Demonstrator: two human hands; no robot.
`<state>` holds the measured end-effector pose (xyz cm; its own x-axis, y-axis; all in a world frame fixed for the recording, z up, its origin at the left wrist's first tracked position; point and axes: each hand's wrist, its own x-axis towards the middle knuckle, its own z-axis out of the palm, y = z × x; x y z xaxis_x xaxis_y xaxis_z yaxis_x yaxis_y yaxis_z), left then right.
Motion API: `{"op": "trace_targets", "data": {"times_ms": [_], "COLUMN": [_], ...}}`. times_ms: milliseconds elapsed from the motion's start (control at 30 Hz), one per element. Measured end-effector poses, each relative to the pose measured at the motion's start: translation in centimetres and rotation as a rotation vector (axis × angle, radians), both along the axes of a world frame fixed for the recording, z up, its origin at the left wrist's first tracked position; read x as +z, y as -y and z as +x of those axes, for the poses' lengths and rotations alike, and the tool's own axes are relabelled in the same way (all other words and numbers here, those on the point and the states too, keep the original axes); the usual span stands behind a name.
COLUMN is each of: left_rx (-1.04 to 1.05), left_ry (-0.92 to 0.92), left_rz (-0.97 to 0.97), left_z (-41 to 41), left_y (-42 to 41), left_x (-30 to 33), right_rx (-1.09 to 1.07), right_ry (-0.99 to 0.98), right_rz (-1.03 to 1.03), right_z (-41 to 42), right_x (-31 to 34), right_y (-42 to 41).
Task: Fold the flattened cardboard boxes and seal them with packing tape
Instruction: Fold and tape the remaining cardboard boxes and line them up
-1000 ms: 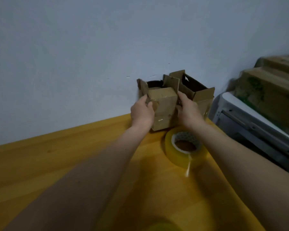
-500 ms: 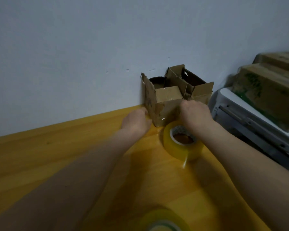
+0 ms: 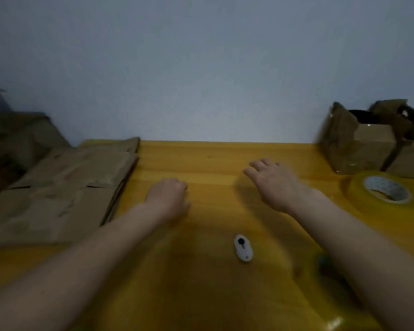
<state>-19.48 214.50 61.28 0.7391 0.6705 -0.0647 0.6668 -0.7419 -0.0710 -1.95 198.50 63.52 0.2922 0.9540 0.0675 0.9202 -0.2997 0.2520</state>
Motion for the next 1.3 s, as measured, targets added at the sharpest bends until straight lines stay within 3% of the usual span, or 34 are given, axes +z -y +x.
{"op": "trace_targets", "data": {"times_ms": [233,300,433,567,700,800,900,1100,1200,1300], "left_rx": [0.379,0.431,0.429,0.392,0.351,0.252,0.189,0.137,0.096,0.007], "left_ry": [0.135,0.146,0.093,0.131,0.175,0.311,0.392,0.223,0.454,0.736], "left_rz": [-0.126,-0.154,-0.177,-0.083,0.081,0.185,0.148,0.187,0.158,0.289], "left_z": [-18.1,-21.4,-25.1,-26.1,-26.5,-26.1,-25.2,-24.7,-24.9,-24.1], "left_y": [-5.7,-6.6,-7.2,-7.4,-8.0,-8.8,-9.0,-8.6,-7.8,-6.1], "left_x": [-1.9,-2.4,-3.8,-5.2,-5.9,-5.7,-5.6,-4.8,-2.7,0.3], "right_rx": [0.236,0.262,0.169,-0.138,-0.461,-0.601,-0.620,-0.531,-0.530,-0.432], "right_ry": [-0.203,-0.341,-0.814,-1.423,-1.863,-1.990,-2.121,-2.109,-2.017,-2.198], "right_rz": [-0.068,-0.105,-0.096,0.120,0.319,0.375,0.372,0.320,0.337,0.455], "right_z": [-13.5,-16.8,-22.6,-26.6,-28.6,-29.1,-29.3,-28.8,-28.3,-27.2], "right_x": [-3.0,-4.3,-5.5,-5.4,-5.5,-5.6,-5.1,-4.5,-4.2,-2.8], "right_y": [-7.7,-9.8,-13.2,-15.5,-17.3,-17.7,-17.1,-16.4,-16.1,-15.6]}}
